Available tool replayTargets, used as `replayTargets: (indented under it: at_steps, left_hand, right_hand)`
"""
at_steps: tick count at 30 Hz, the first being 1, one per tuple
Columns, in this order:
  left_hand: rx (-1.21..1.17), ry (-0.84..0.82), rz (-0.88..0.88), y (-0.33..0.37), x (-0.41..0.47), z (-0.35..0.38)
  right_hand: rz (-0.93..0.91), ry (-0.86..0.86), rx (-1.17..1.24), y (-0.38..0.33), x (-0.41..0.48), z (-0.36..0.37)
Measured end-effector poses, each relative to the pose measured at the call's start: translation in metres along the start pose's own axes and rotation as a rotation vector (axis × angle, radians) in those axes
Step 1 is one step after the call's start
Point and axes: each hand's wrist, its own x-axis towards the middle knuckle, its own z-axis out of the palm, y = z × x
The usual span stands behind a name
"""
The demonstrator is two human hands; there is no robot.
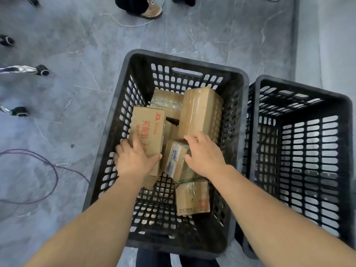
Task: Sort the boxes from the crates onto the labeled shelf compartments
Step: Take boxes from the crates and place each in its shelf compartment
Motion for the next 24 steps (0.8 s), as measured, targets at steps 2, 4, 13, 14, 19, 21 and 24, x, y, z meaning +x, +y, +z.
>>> replayTargets:
  at_steps: [2,4,13,14,19,21,24]
  left_hand:
    - [0.08,-0.005,-0.011,0.001,-0.001,0.004]
    - [0.099,-0.045,-0.04,0.002,-0.001,0.006]
    - [-0.285,-0.168,-0.048,-0.013,-0.022,-0.031]
    - [-0.363,-0.17,-0.043,-0.018,-0.026,-0.039]
    - [-0.946,-0.338,0.112,-0.033,-0.054,-0.091]
    - [-1.061,-0.387,0.158,-0.032,-0.068,-0.113]
    - [-1.174,-0.431,0.193,-0.031,-0.084,-0.141]
  right_hand:
    - [0.0,0.0,0.001,0.001,0.002,0.002]
    - [-0.001,-0.005,0.009,0.002,0.001,0.003]
    - [0.01,-0.002,0.032,0.004,-0.023,-0.026]
    - [0.008,0.001,0.039,0.003,-0.027,-0.033]
    - [-0.029,-0.006,0.206,-0.006,-0.052,-0.069]
    - [-0.045,-0.01,0.315,-0.013,-0.065,-0.086]
    - [-0.05,-0.007,0.419,-0.02,-0.082,-0.107]
